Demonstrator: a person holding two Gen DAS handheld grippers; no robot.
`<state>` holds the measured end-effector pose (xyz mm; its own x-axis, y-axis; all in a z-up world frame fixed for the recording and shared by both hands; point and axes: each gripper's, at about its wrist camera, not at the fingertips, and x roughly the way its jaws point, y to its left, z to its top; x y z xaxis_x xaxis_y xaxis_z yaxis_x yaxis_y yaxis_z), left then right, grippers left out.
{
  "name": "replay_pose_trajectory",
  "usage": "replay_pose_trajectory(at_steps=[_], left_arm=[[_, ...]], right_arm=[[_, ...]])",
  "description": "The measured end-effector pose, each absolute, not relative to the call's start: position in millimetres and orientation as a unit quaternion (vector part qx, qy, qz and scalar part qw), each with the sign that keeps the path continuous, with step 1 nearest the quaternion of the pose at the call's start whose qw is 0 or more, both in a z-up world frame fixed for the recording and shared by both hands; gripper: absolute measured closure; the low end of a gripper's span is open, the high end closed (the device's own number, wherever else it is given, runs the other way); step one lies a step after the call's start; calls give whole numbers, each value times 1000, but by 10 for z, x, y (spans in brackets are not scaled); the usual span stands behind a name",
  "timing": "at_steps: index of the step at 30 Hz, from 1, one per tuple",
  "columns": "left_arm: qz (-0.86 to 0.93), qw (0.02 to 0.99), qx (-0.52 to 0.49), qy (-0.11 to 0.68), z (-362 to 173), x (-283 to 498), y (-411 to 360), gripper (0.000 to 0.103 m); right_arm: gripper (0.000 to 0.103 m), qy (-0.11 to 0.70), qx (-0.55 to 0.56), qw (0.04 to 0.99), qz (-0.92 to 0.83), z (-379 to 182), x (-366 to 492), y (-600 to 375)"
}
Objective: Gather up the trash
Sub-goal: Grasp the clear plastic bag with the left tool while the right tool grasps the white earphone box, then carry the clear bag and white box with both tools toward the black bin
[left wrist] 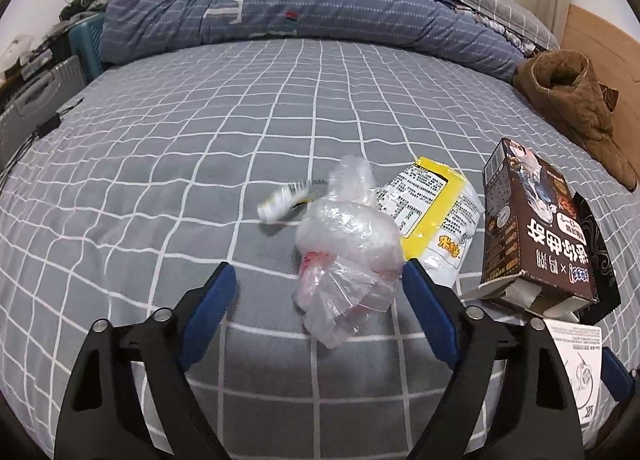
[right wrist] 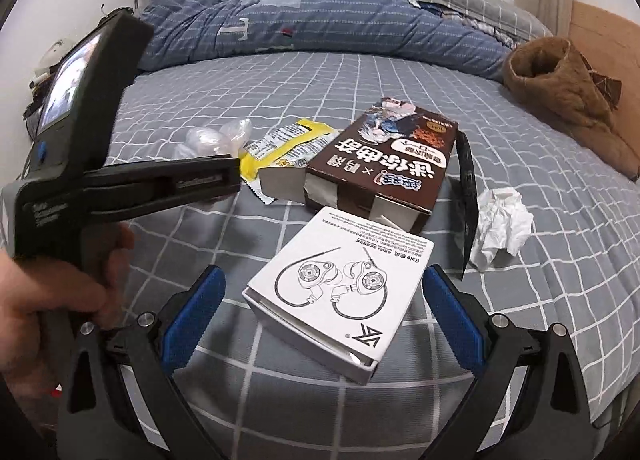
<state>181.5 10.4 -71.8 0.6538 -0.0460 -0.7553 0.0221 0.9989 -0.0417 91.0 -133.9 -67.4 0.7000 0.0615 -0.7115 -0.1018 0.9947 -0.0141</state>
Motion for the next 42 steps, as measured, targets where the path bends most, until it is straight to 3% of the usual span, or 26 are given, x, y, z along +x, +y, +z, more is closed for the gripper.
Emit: replay_pose_trajectory(at_steps=[3,5,8,42], left_arm=[[-22,910,-13,415,-730,1865,82,32],[-27,907,-11,419,-759,1906,60,48],[-25,907,-12,420,-782,1928,65,52],[-39,914,10,403,-554,1099,42,53]], right_arm=[[14,394,-20,918,33,-728,951,-1384],[18,399,-8,916,33,-756,972,-1422],[21,397,-7,917,33,-756,962,-1431],[25,377,-17,925,41,-601,667,-1447]])
